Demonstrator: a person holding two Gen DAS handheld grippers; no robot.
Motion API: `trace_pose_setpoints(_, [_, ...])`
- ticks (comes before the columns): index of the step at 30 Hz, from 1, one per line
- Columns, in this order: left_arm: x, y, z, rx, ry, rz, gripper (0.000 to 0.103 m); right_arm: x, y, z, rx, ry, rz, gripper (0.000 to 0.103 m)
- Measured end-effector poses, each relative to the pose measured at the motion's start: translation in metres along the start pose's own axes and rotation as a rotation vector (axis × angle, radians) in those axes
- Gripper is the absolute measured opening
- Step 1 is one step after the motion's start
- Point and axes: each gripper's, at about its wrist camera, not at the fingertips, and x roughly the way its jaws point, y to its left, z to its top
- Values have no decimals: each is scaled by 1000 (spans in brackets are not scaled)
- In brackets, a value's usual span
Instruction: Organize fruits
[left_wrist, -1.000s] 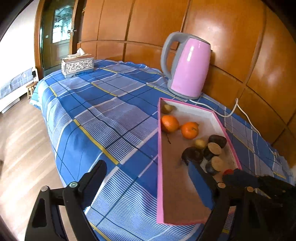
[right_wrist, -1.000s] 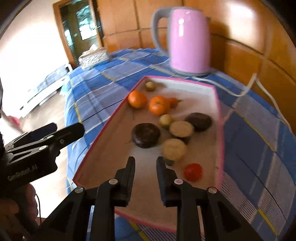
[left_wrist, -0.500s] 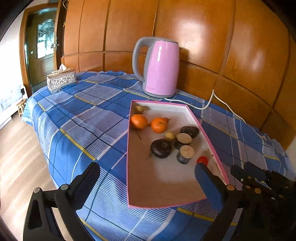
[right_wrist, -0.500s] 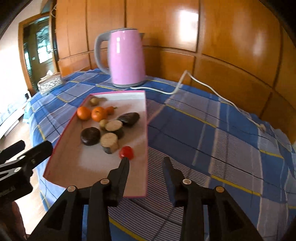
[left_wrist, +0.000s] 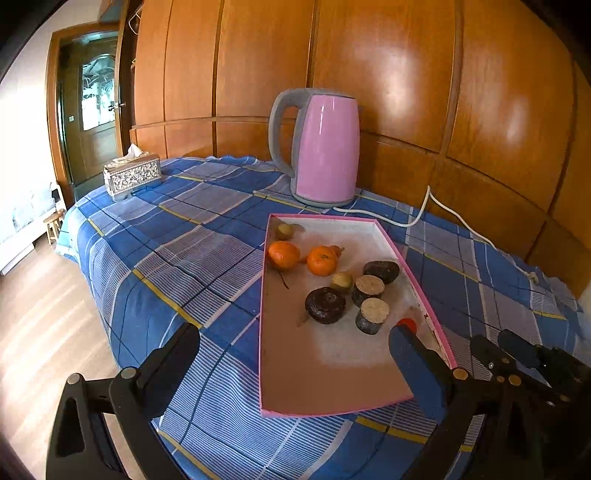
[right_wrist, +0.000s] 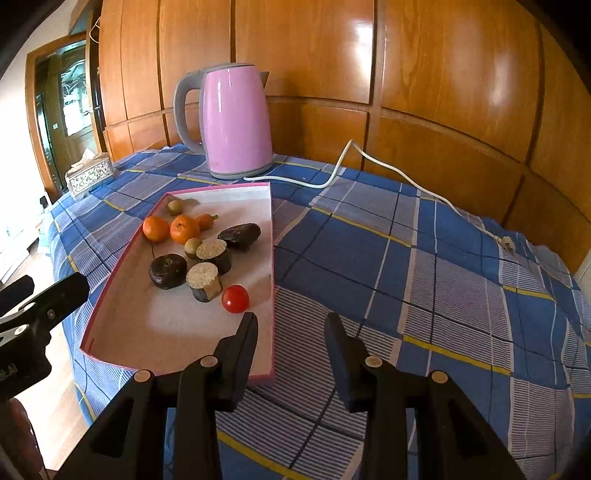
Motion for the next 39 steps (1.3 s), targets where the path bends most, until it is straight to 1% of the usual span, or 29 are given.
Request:
trace_pose_setpoints(5, [1, 2, 0, -2, -9, 46, 103, -1, -2, 0, 10, -6, -9, 38])
trace_pose_setpoints(10, [1, 6, 1, -20, -15, 52, 103, -1, -1, 0, 8, -10, -12, 38])
trace_pose_setpoints(34, [-1, 3, 0, -11, -13, 35, 103, -7, 4, 1, -8, -30, -13, 38])
trace_pose_setpoints(39, [-3, 4, 1, -13, -15, 17, 103, -6, 4, 0, -7, -26, -12, 38])
